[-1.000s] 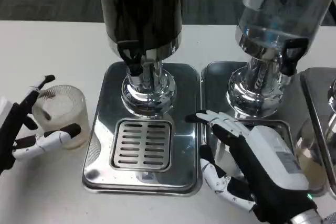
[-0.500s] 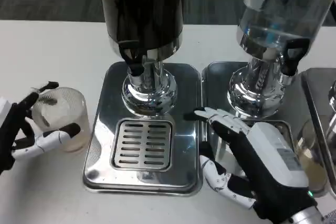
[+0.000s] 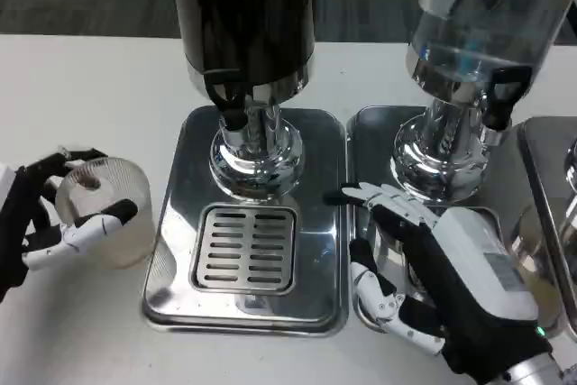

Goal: Grasp the cup under the faucet to collect the drink, then remove the cup.

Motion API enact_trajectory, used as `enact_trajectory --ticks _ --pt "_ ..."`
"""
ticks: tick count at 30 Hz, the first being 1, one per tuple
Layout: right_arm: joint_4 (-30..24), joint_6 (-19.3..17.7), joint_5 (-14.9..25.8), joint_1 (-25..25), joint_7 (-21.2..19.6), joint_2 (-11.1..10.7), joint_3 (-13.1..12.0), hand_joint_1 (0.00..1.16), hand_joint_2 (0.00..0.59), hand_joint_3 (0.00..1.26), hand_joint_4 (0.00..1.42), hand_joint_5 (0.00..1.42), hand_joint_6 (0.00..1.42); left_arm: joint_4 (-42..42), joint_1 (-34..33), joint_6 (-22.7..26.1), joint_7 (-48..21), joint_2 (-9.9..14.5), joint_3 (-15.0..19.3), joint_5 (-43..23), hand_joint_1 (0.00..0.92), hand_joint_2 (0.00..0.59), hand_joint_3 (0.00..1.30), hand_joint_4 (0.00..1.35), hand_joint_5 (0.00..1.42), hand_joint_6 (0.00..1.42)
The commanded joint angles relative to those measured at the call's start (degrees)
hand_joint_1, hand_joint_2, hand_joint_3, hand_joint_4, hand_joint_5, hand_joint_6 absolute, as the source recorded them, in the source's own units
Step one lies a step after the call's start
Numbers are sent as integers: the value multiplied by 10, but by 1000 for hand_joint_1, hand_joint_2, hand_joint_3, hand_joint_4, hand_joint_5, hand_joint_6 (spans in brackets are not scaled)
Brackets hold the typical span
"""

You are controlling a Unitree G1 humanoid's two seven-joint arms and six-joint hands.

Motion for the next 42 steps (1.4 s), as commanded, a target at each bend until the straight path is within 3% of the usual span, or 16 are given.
enact_trajectory --ticks 1,14,19,28,33,42 --pt "-3 -15 9 5 -5 -1 -4 446 586 284 187 148 249 -8 11 -10 13 -3 -1 9 295 104 442 534 835 1101" --pt "2 -16 14 2 -3 2 -7 422 586 282 187 148 260 -15 20 -11 9 8 3 6 274 97 429 538 833 1104" --pt "1 -15 14 0 -2 2 -8 416 586 282 187 148 263 -12 17 -5 -8 15 -9 15 184 43 256 368 681 938" --pt "0 -12 21 -2 3 1 -11 408 586 282 187 148 265 -10 13 10 -43 22 -17 28 139 33 115 223 555 778" --pt "-4 -13 24 -1 4 -1 -13 404 586 282 187 148 265 -15 12 22 -45 25 -26 42 174 37 100 216 558 771" --pt "-9 -14 24 4 5 -1 -16 399 586 283 196 148 266 -26 11 49 -39 23 -39 47 335 70 151 305 679 968"
